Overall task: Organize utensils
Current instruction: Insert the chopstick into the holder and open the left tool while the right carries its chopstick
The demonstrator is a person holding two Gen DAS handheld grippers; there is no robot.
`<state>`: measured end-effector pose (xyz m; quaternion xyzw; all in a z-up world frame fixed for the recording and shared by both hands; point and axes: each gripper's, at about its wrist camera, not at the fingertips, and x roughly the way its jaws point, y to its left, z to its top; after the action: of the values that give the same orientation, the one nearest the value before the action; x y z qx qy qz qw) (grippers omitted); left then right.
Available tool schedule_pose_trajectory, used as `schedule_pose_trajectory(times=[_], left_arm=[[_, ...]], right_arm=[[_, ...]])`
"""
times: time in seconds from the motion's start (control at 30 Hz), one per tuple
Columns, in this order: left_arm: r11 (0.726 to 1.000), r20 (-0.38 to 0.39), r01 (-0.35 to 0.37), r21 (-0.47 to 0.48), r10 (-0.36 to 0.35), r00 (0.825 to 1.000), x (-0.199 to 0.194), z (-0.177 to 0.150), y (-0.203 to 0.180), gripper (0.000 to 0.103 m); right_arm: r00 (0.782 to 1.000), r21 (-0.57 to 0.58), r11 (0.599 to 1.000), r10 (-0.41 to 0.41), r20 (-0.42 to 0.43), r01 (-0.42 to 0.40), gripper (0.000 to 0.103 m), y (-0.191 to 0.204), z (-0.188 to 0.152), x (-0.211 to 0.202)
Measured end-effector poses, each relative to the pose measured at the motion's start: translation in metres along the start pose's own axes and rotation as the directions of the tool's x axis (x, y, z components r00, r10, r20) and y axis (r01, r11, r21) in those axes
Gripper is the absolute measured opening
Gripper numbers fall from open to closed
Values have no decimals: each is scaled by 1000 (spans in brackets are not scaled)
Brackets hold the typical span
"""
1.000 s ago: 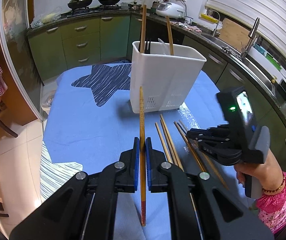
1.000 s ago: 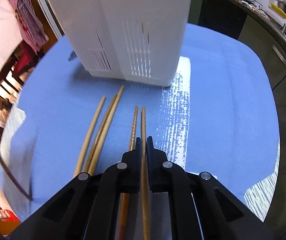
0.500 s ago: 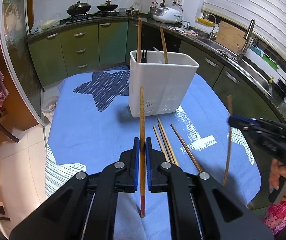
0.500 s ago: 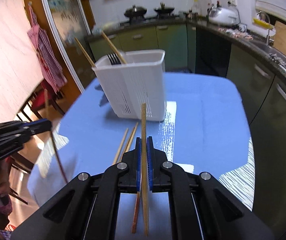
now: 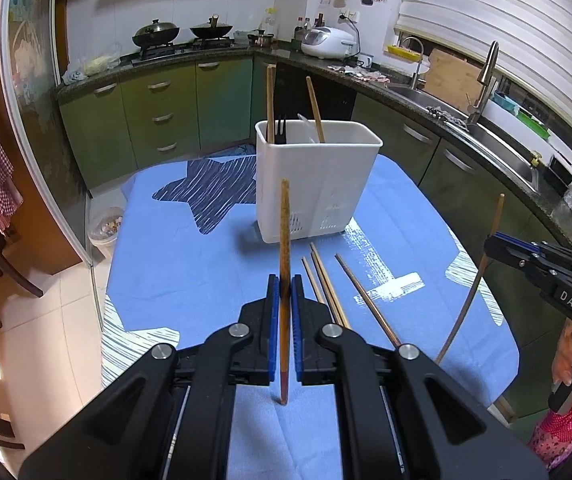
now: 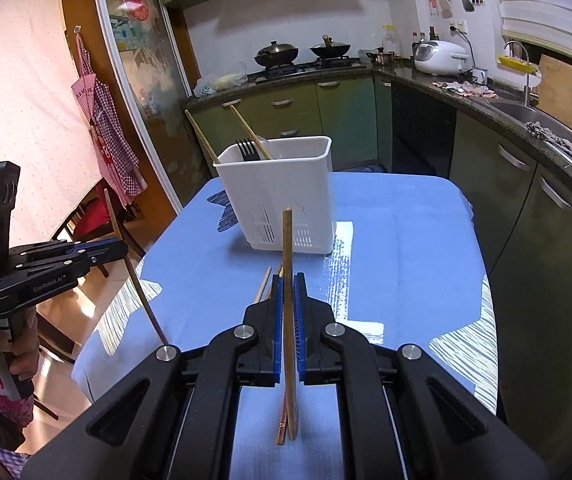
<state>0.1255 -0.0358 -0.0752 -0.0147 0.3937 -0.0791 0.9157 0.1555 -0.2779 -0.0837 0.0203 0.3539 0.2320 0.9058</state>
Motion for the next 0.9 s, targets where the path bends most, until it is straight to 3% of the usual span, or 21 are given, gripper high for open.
schedule_pose_trajectory(times=[0.9], left_arm=[[1000,69,7,29,-9,998,-26,16,-3,6]], right_arm=[[998,-40,999,19,55,-17,6,10,22,-14]])
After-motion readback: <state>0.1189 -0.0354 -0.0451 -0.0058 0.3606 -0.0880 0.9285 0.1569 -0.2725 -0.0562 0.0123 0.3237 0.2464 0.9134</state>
